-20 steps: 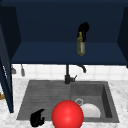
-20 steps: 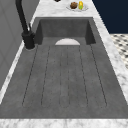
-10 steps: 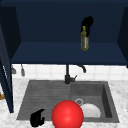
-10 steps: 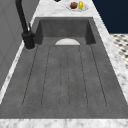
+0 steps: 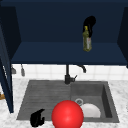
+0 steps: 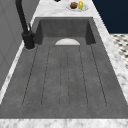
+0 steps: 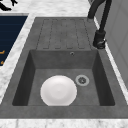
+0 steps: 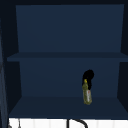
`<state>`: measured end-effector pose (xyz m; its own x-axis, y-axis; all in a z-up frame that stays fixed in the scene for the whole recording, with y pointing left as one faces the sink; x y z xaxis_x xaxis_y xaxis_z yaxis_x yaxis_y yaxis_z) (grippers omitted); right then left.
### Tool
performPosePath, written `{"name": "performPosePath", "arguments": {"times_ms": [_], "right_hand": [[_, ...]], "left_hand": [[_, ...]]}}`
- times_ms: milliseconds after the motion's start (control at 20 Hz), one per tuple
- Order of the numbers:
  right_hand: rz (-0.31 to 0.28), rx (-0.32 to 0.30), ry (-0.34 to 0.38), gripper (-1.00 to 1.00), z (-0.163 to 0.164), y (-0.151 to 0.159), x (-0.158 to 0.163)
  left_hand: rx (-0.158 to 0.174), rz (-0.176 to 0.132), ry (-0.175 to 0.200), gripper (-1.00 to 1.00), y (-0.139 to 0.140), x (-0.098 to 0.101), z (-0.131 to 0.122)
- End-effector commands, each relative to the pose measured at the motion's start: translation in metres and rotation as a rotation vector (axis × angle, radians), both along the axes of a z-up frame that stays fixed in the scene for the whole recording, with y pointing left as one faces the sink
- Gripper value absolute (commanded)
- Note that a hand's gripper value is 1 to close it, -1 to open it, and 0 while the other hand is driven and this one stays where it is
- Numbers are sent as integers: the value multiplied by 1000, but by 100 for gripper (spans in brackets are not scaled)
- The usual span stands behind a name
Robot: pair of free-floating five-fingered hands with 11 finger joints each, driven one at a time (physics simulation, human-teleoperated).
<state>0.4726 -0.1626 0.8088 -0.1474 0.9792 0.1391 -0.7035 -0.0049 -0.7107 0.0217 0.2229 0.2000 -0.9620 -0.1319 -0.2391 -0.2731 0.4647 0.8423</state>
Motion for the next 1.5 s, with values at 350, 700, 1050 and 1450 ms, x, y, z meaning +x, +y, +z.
{"name": "performPosePath", "arguments": {"times_ms": [350, 700, 1050, 1450], "right_hand": [[-127, -27, -18, 100, -7, 5, -50], [-116, -56, -18, 100, -7, 0, -84], [-68, -45, -62, 100, -9, -14, -126], [-53, -25, -111, 100, -10, -43, -188]], "left_hand": [[0, 0, 0, 0, 0, 0, 0], [0, 0, 0, 0, 0, 0, 0], [0, 0, 0, 0, 0, 0, 0], [0, 0, 0, 0, 0, 0, 0]]}}
